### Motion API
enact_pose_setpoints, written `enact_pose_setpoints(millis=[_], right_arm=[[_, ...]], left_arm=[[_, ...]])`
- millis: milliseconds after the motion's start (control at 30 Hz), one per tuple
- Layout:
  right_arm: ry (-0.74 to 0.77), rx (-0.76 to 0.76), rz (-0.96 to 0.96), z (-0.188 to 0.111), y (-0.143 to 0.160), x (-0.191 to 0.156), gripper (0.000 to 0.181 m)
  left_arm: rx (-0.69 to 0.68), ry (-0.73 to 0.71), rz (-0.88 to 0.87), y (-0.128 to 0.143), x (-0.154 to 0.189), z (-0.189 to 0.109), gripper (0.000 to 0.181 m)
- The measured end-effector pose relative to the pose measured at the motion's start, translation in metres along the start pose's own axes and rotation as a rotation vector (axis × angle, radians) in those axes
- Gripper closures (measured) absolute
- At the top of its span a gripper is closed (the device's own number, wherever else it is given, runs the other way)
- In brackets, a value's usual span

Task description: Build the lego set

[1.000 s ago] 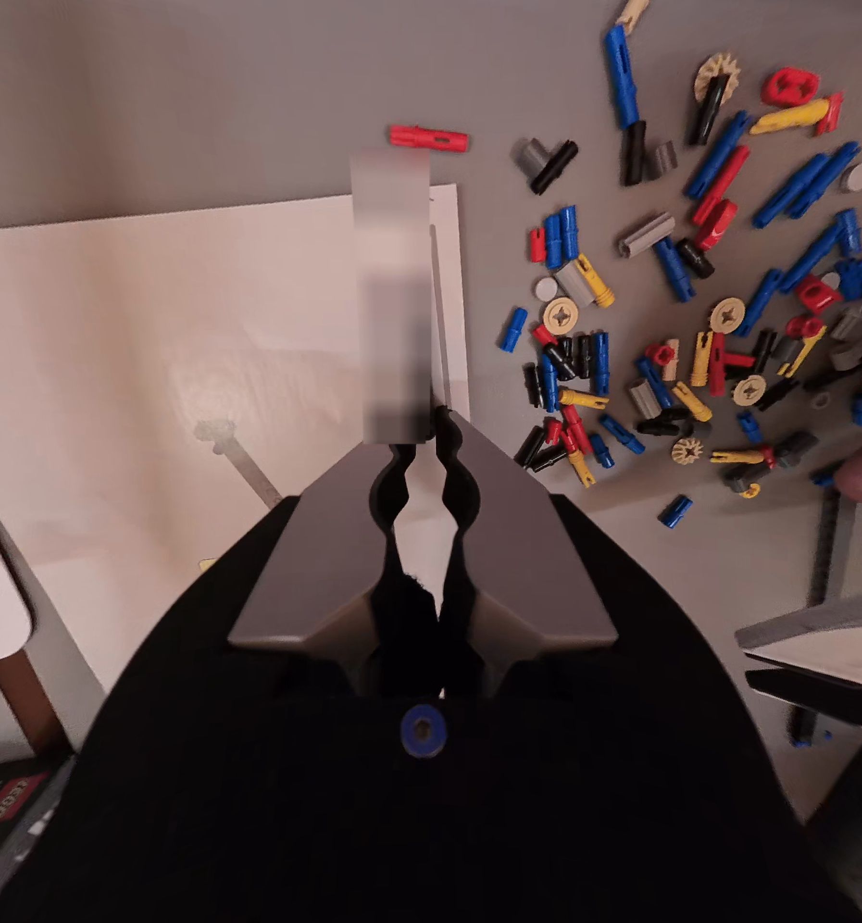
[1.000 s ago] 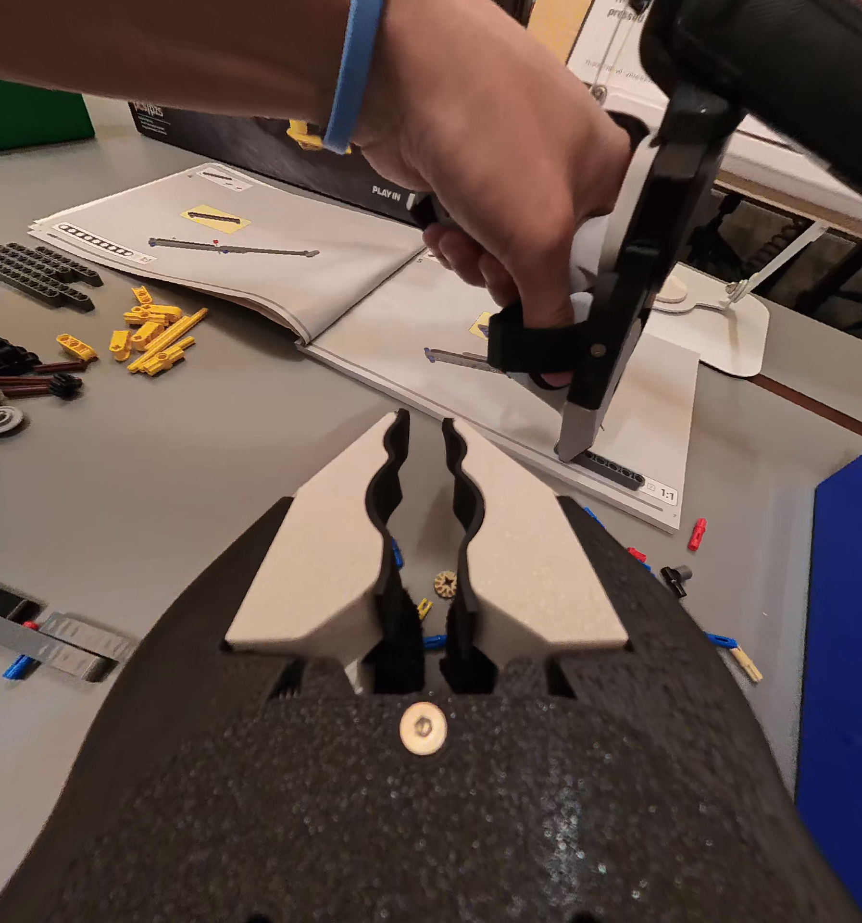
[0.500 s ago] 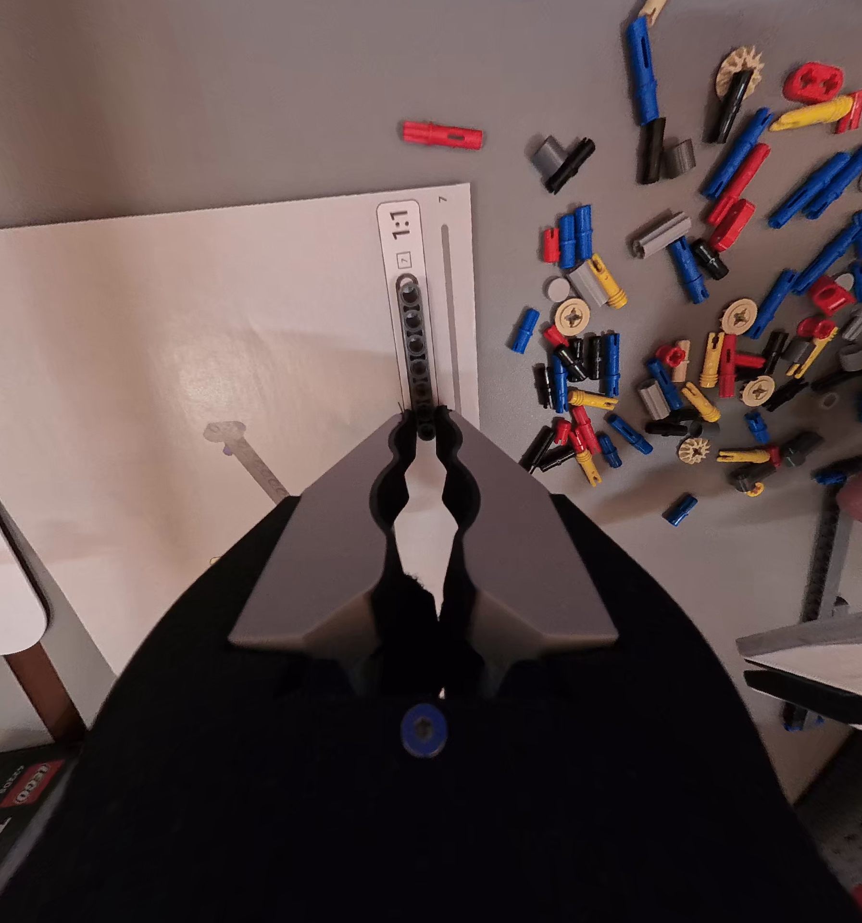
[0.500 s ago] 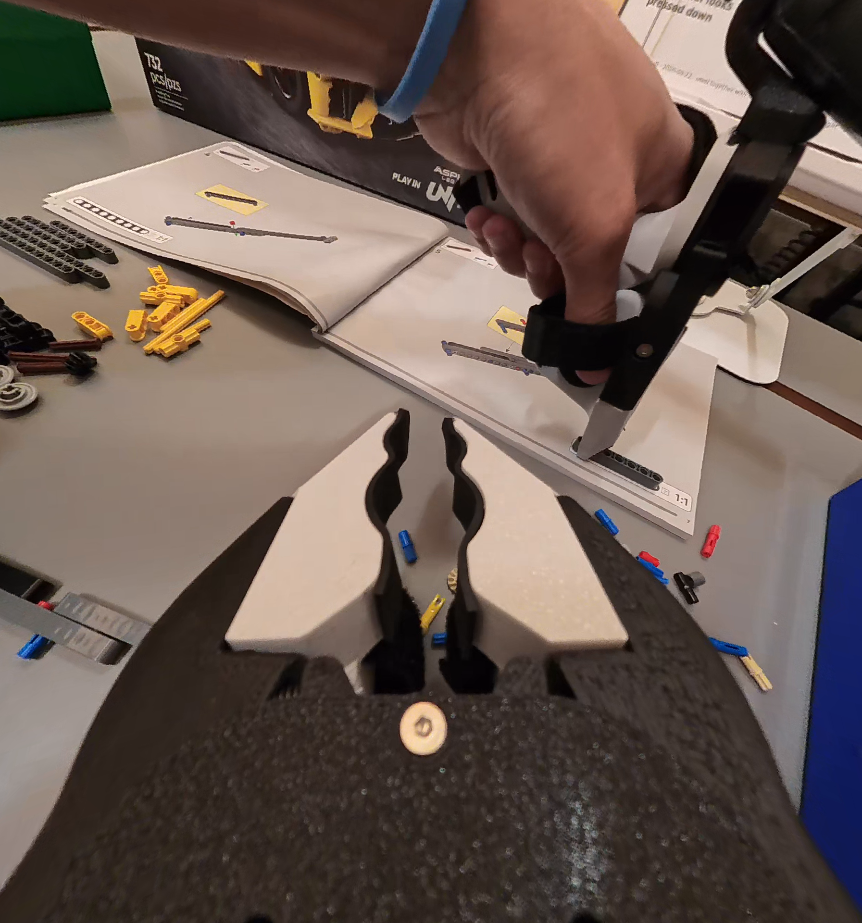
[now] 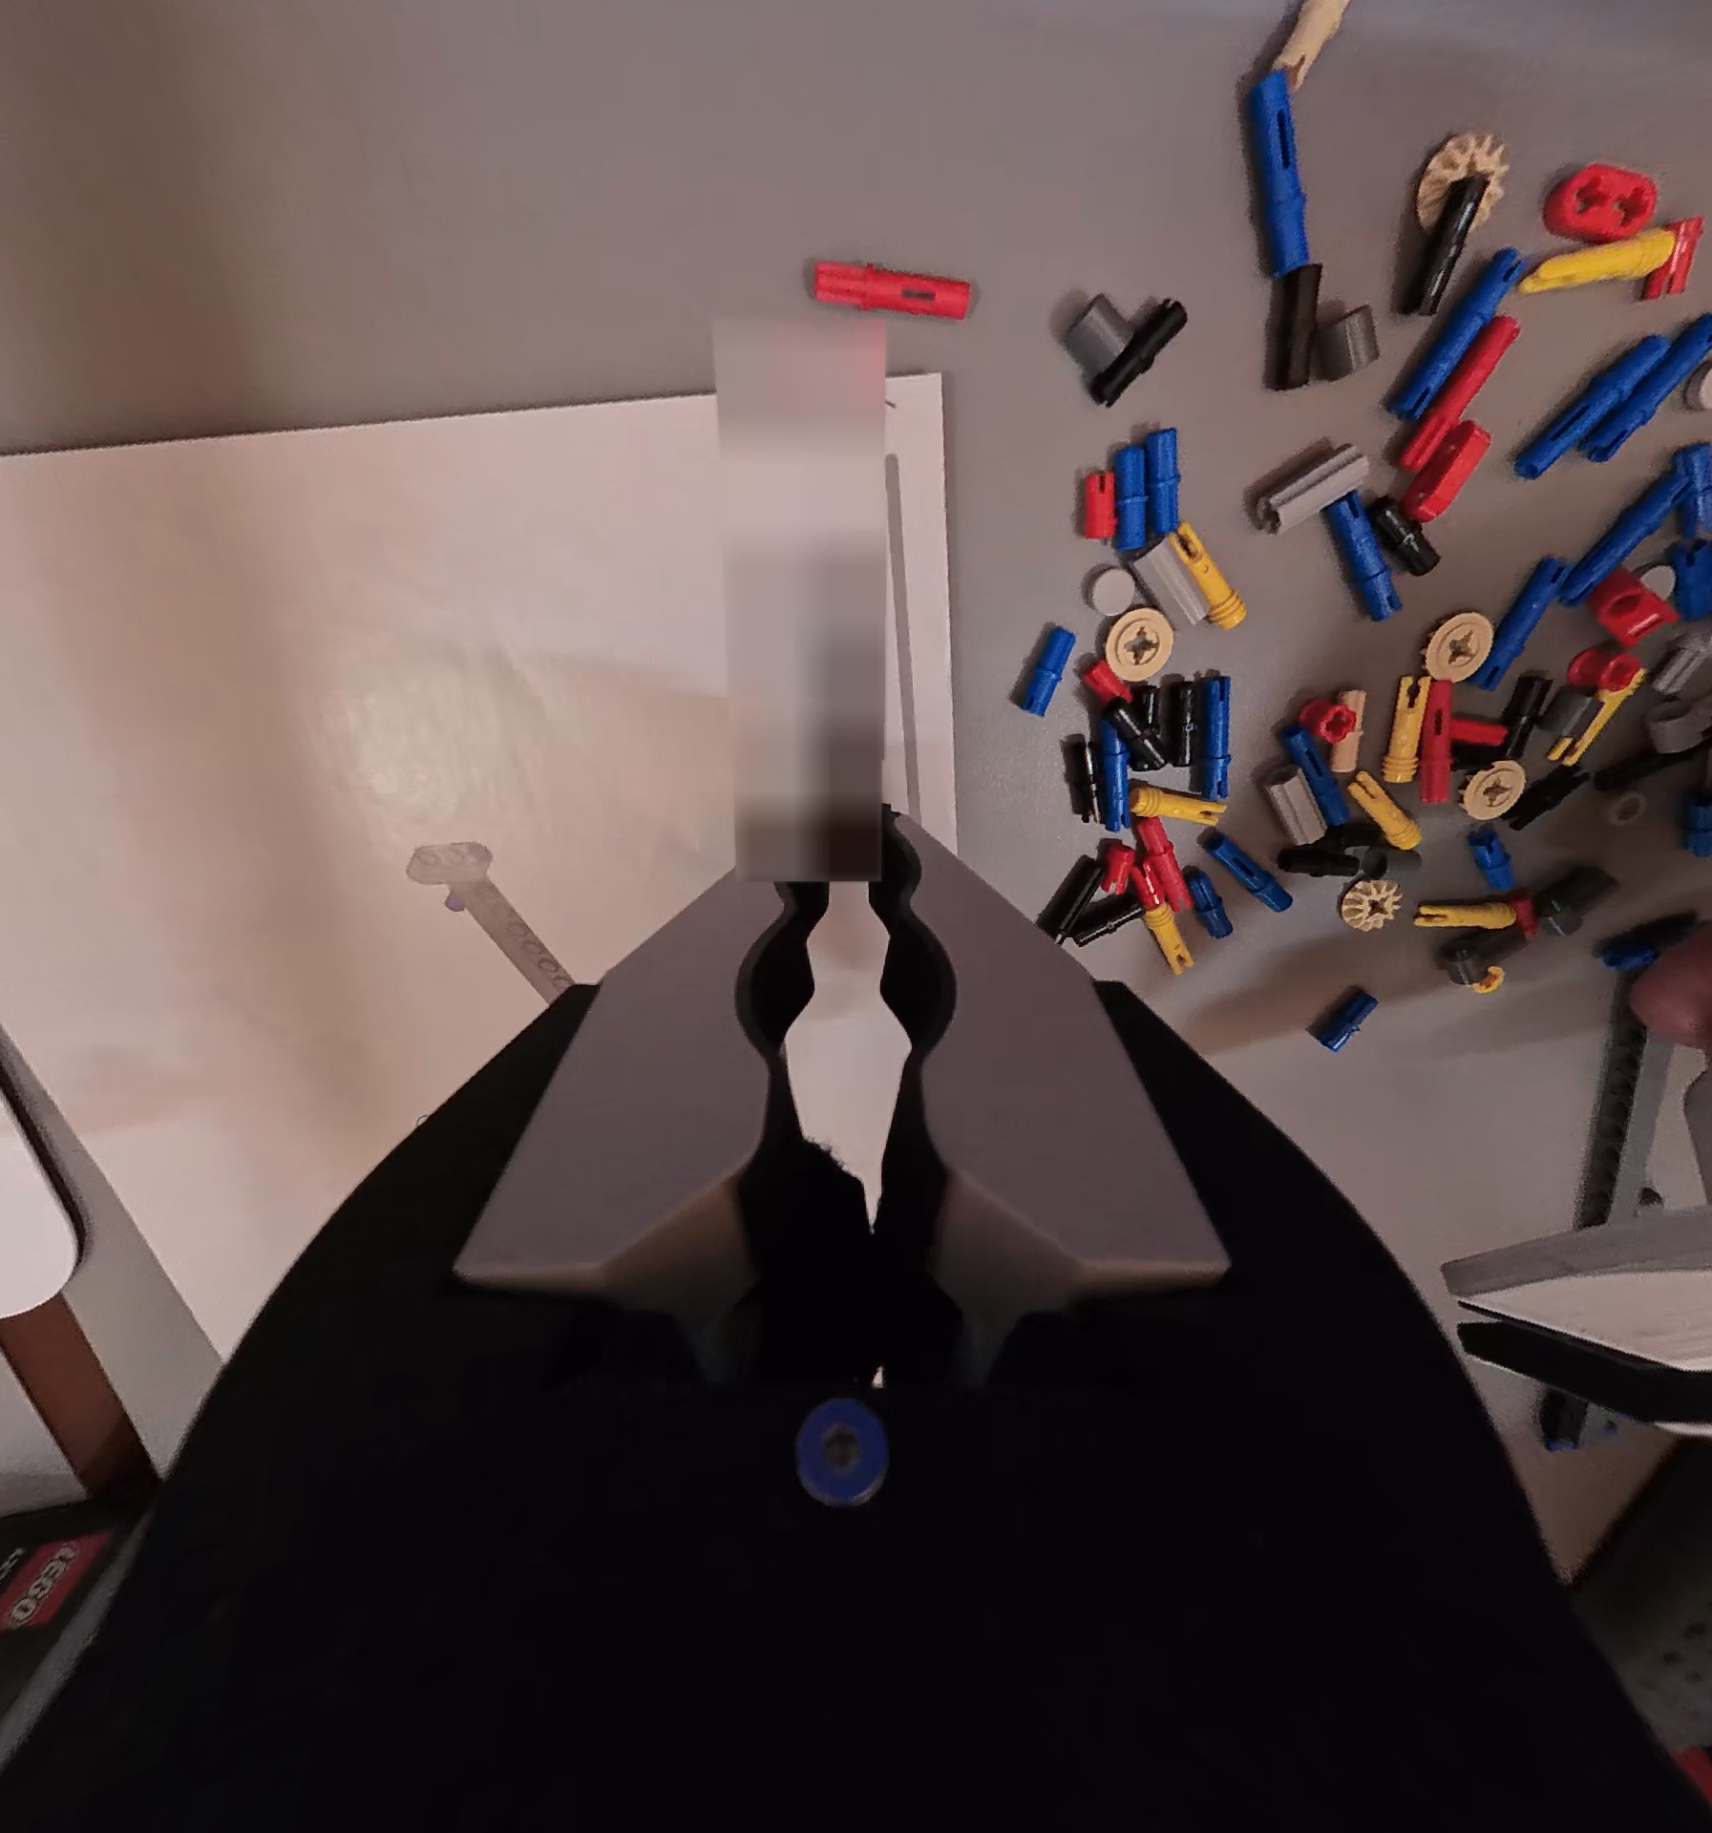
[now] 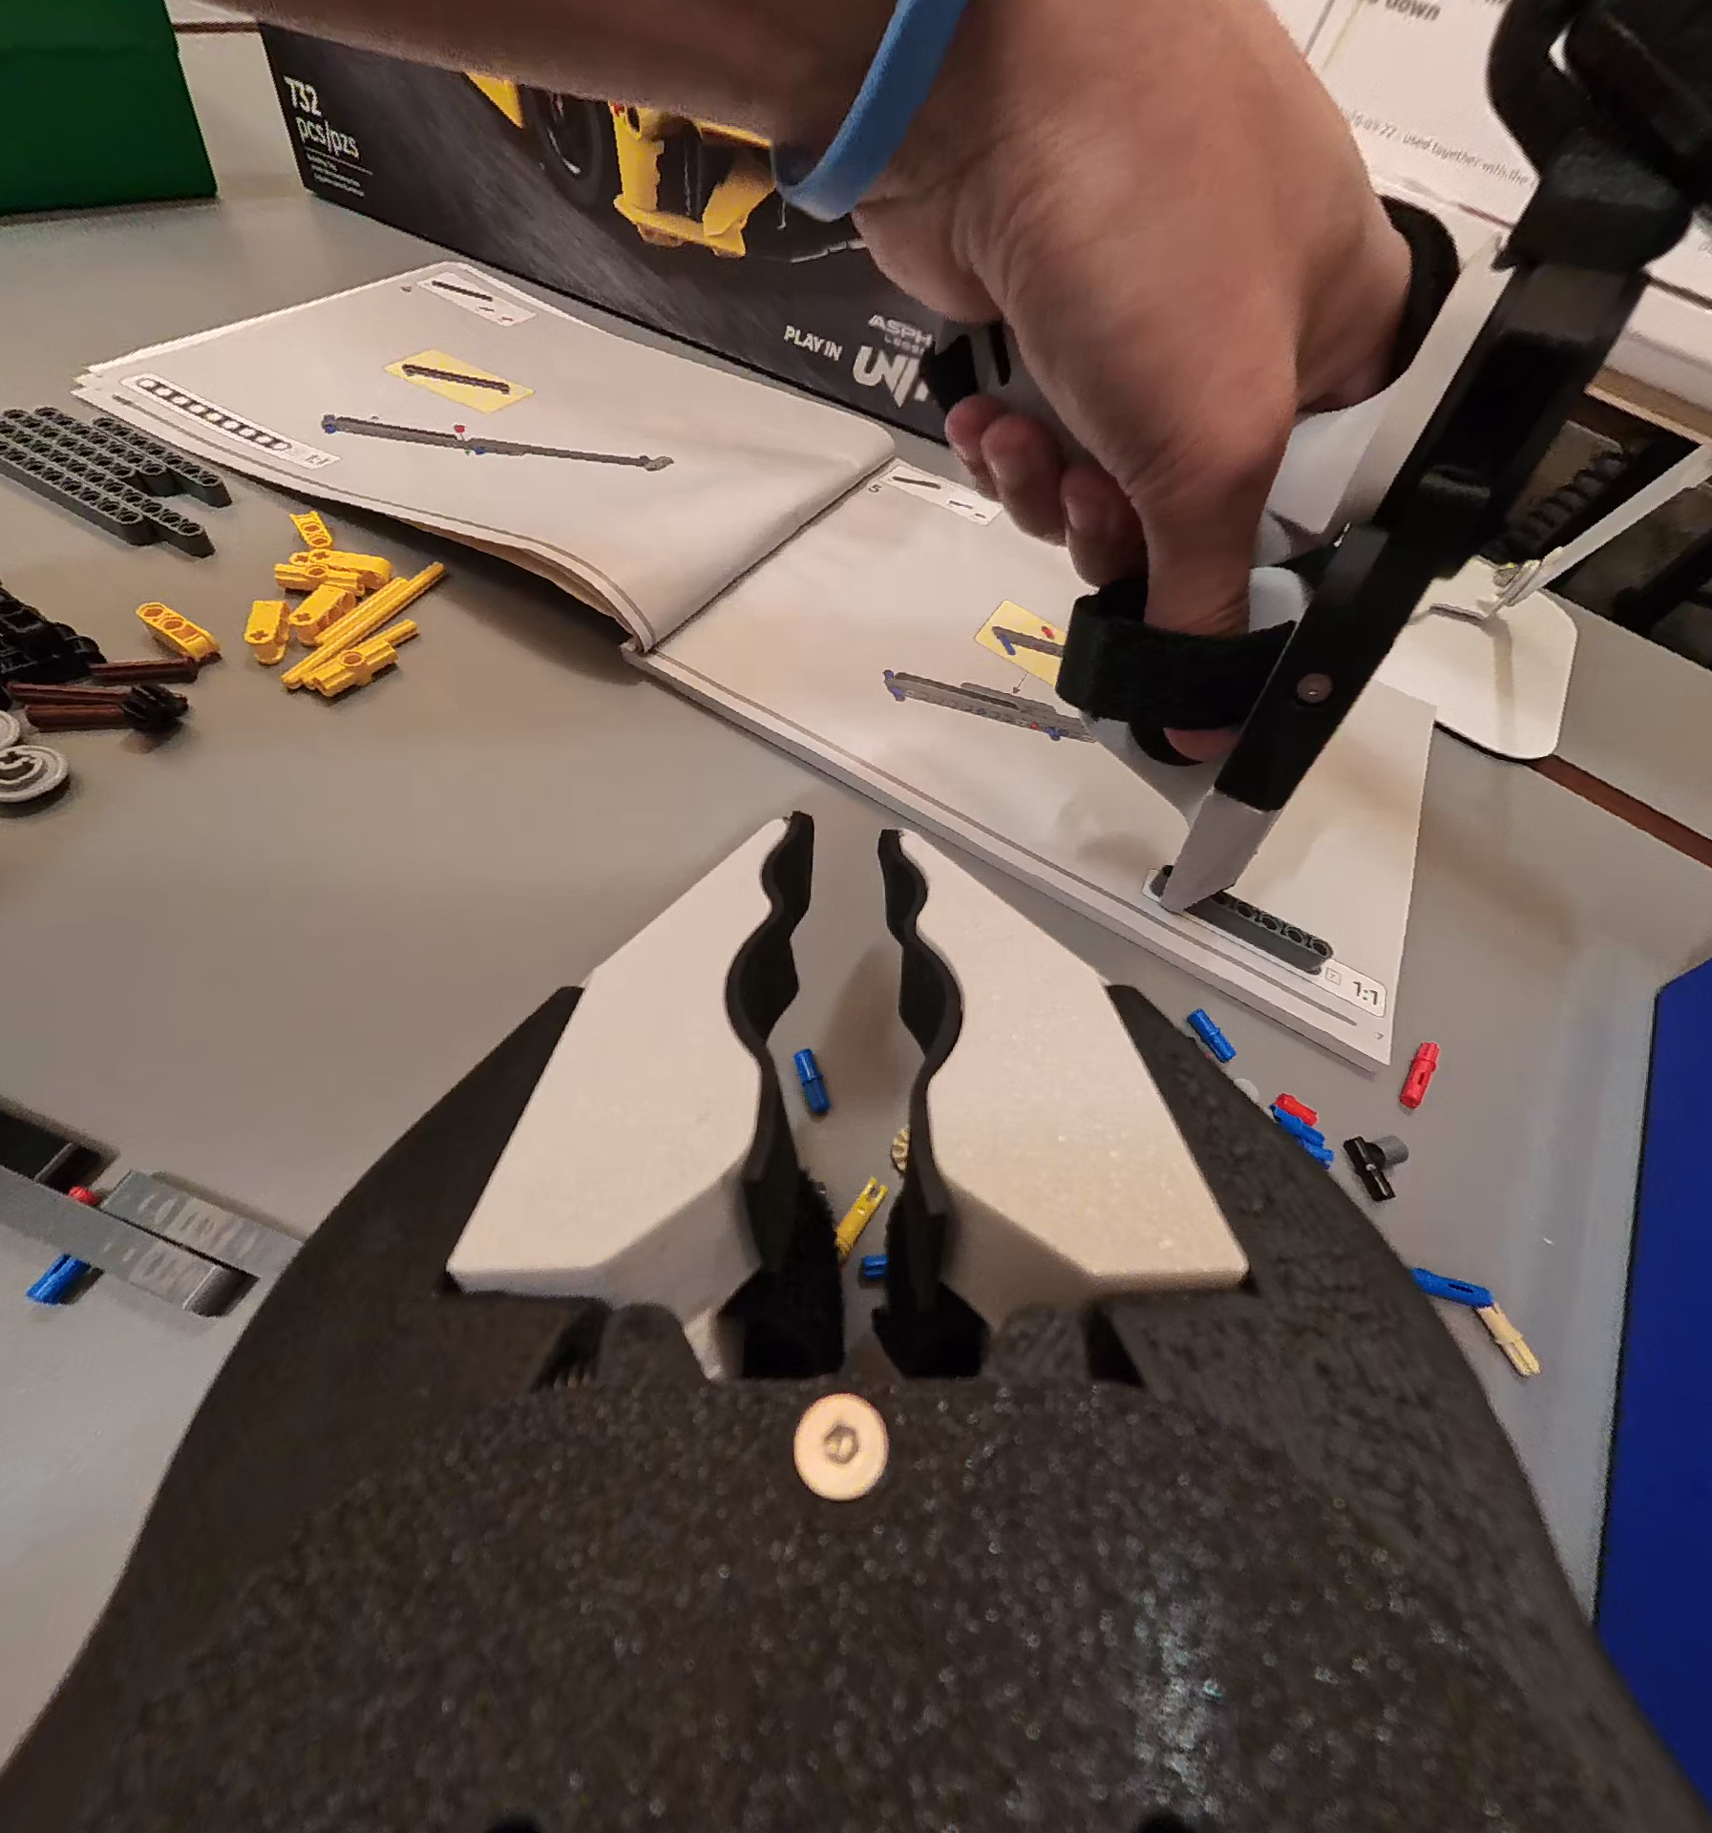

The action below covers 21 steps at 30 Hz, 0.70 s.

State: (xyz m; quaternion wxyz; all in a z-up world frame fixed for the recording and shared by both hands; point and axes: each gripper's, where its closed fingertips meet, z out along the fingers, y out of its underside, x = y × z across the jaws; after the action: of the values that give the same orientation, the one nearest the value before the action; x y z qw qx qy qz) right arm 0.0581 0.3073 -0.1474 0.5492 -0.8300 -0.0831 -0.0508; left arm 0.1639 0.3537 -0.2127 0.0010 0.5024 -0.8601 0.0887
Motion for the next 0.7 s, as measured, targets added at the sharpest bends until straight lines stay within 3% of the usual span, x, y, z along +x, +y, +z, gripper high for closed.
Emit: enact_pose_setpoints(millis=[333, 700], right_arm=[[-0.027, 0.055, 0.105, -0.009, -0.004, 0.004, 0.168], [0.011, 0.133, 0.149, -0.021, -0.016, 0.018, 0.167]], left_arm=[[-0.012, -0.005, 0.002, 0.0, 0.0, 0.0, 0.175], [0.096, -0.11, -0.054, -0.001, -0.001, 0.0, 0.175]])
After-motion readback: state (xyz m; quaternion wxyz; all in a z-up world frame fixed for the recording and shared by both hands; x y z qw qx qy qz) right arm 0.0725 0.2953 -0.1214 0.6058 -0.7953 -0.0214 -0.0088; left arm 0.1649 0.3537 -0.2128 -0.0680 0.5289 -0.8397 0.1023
